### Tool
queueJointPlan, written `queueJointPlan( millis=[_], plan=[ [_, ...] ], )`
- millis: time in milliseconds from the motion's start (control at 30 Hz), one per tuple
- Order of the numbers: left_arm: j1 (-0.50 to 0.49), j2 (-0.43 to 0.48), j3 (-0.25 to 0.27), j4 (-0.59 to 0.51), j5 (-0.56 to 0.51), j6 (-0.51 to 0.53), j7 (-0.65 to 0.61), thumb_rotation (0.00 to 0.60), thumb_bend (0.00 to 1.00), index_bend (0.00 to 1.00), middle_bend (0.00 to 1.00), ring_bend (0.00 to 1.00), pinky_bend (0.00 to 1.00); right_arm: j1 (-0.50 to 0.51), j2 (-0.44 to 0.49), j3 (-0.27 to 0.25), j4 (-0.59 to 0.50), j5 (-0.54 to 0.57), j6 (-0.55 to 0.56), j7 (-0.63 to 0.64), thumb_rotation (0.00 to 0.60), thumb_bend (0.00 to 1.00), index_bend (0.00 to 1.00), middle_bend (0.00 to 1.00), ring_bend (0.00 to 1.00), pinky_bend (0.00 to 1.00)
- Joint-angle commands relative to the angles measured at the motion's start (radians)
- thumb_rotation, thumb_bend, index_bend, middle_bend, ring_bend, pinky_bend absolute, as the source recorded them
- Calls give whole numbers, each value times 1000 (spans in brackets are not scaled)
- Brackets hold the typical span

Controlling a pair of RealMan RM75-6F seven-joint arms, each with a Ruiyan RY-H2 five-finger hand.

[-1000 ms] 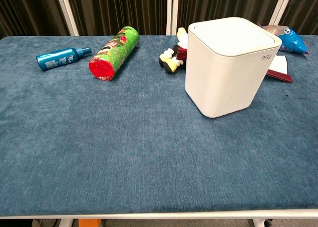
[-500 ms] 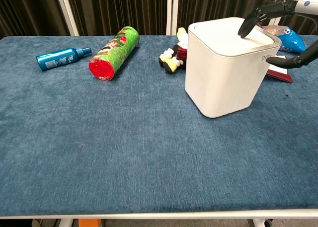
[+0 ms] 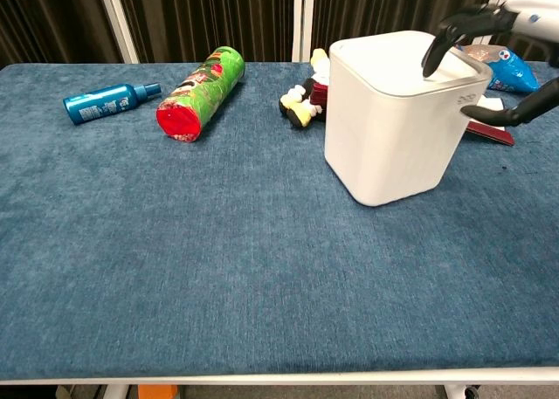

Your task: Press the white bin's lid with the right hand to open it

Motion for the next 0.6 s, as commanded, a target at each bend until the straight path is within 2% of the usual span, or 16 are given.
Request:
queueJointPlan(
  millis=[33, 133, 233, 433, 600],
  plan=[
    [0, 1, -1, -1, 2, 2, -1, 600, 0, 189, 134, 25, 93, -49, 27, 26, -7, -24, 120, 34, 600, 285, 144, 165, 0, 0],
    [-2, 2, -2, -2, 4, 2, 0, 600, 0, 189, 134, 25, 93, -75, 52, 29, -13, -14, 160, 43, 600, 285, 57, 97, 0, 0],
    [-4, 6, -3, -6, 6, 2, 3, 600, 0, 189, 134, 25, 92, -115, 76, 18, -13, -14, 210, 54, 600, 286, 20, 68, 0, 0],
    [-5, 9, -2, -16, 10, 2, 9, 600, 0, 189, 134, 25, 92, -233, 95, -52, 18, -22, 316, 73, 600, 287, 0, 46, 0, 0],
    [-5, 9, -1, -24, 17, 7, 16, 600, 0, 189, 134, 24, 92, -334, 73, -130, 64, -56, 395, 121, 600, 287, 0, 46, 0, 0]
  ],
)
